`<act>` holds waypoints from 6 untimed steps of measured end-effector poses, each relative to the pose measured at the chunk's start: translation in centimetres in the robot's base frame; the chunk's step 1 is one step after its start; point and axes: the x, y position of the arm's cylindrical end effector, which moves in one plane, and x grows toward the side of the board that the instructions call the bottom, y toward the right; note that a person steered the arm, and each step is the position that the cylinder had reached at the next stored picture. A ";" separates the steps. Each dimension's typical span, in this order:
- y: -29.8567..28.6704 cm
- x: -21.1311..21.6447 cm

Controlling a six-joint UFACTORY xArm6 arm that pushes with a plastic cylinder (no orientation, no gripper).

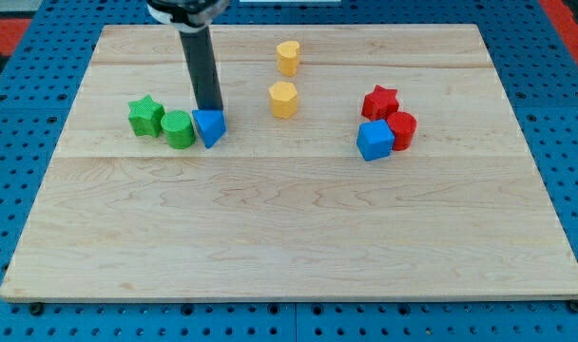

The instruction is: Push the blue triangle below the hexagon

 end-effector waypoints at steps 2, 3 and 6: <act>0.2 4.4; -0.3 6.6; -4.0 12.9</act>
